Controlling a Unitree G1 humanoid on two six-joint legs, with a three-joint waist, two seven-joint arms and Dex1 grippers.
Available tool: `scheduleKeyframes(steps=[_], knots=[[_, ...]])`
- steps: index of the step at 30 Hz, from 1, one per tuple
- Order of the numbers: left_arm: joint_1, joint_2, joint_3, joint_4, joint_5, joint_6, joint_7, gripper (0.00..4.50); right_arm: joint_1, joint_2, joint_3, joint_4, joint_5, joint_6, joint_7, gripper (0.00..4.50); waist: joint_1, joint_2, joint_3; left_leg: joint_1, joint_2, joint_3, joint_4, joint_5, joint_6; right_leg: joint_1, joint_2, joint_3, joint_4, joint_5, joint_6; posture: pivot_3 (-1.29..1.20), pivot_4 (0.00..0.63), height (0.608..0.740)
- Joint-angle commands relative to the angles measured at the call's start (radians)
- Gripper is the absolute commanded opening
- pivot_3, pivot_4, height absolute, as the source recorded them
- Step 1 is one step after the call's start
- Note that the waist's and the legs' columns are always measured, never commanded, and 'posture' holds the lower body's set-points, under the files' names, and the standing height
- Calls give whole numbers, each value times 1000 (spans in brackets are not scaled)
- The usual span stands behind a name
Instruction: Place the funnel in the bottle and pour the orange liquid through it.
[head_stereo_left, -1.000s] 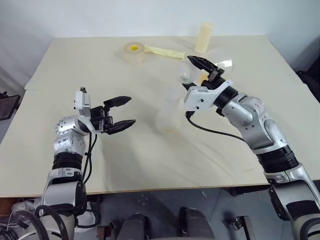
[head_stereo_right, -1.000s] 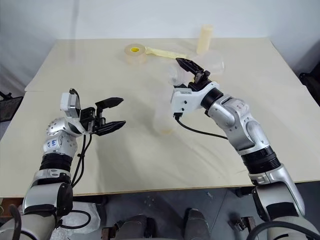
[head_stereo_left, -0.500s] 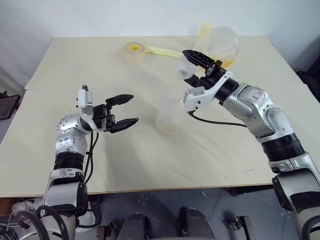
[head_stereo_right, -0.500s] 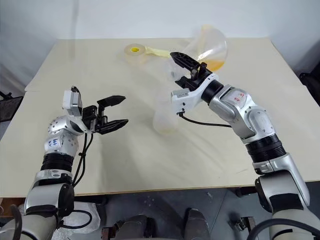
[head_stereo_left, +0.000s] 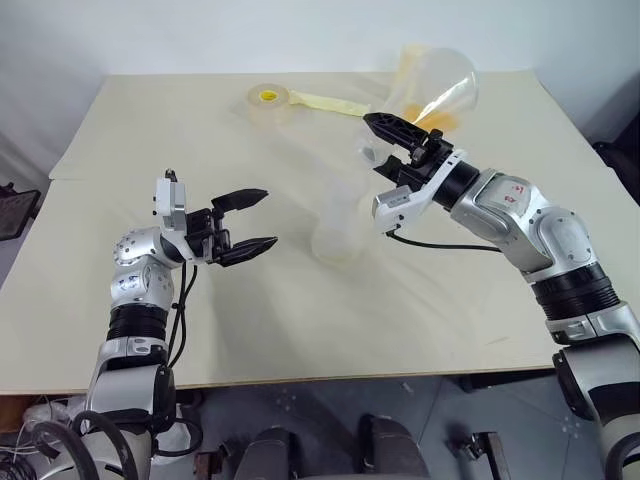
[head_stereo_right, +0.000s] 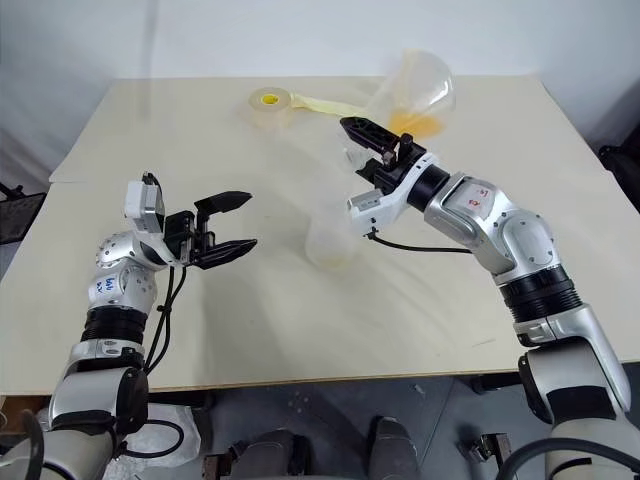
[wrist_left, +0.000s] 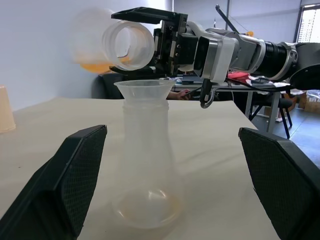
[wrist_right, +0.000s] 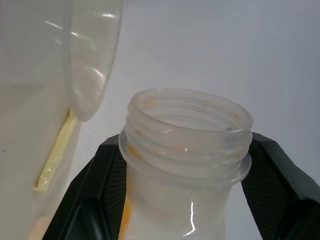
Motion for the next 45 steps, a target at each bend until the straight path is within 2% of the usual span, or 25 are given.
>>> scheduleKeyframes(steps=[1, 45], knots=[[9, 5, 7, -36, -12, 2, -2, 4500, -41, -23, -12, -5, -15, -19, -37, 2769, 1, 0, 0, 0, 0, 0, 0, 0, 0, 0, 0, 0, 0, 0, 0, 0, 150, 740], [9, -3, 9, -30, -13, 2, 3, 4500, -149, -58, 75, 110, -188, -124, -205, 2769, -1, 0, 0, 0, 1, 0, 0, 0, 0, 0, 0, 0, 0, 0, 0, 0, 150, 740]])
